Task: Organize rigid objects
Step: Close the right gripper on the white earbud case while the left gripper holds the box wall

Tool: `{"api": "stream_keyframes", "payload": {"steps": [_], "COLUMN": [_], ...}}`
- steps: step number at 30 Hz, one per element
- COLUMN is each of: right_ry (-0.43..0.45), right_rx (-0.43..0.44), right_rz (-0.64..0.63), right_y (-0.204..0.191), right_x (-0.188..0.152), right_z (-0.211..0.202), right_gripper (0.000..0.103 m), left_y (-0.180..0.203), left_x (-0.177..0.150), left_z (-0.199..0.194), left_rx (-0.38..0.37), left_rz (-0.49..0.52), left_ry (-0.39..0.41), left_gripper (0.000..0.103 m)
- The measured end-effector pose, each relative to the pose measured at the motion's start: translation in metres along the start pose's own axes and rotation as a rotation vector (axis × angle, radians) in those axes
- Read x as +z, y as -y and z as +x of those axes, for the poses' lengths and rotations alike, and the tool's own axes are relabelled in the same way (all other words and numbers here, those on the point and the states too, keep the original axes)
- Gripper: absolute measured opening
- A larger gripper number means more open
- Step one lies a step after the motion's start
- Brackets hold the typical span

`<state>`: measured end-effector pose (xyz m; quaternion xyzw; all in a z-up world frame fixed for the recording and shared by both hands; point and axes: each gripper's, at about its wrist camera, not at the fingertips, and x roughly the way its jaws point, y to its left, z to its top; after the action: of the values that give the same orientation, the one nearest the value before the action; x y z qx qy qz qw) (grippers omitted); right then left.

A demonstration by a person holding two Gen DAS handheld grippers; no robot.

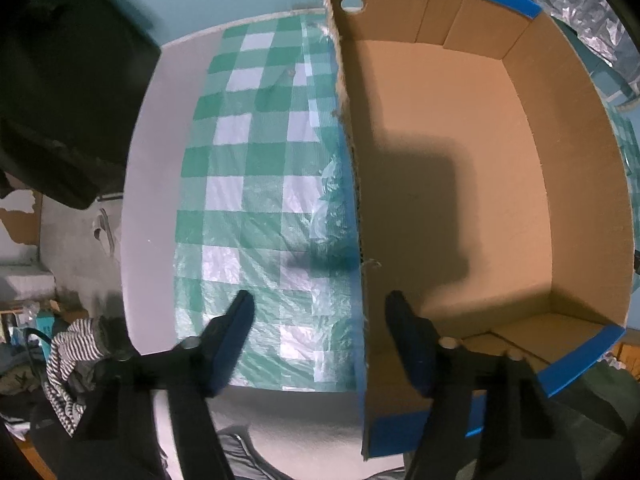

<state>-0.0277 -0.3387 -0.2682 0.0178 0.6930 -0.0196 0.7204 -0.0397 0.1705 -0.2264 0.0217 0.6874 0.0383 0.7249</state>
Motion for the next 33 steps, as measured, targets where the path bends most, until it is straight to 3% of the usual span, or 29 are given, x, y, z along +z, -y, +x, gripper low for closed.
{"api": "stream_keyframes", "payload": {"steps": [3,5,8,21,33], "right_ry": [0.002,-0.003,-0.009,0.014,0.032], "right_rx": [-0.001,0.005,0.014,0.048,0.107], "right_rz": [0.012,0.019,0.023,-0.041,-0.187], "right_y": [-0.001,0.0,-0.001,-0.015,-0.086], "right_x": [0.001,0.006,0.009,0.016,0.035], "right_z": [-0.009,-0.016,-0.017,-0.044,-0.079], "right_gripper": [0.044,0.038,0.038,0.037,0.037], "left_y": [-0.001,-0.002,-0.002,0.0,0.007], "left_x": [0.0,-0.001,-0.002,-0.001,-0.003], "left_z": [0.008,0.01,0.014,0.015,0.018], "left_rx": [-0.008,-0.018,-0.025,-0.049,-0.051], "left_rz": [-0.013,-0.019,-0.018,0.024,0.051], "left_ry": [-0.024,-0.035,-0.05,-0.084,-0.104], "left_gripper": [0.056,0.05,0.041,0.026,0.017]}}
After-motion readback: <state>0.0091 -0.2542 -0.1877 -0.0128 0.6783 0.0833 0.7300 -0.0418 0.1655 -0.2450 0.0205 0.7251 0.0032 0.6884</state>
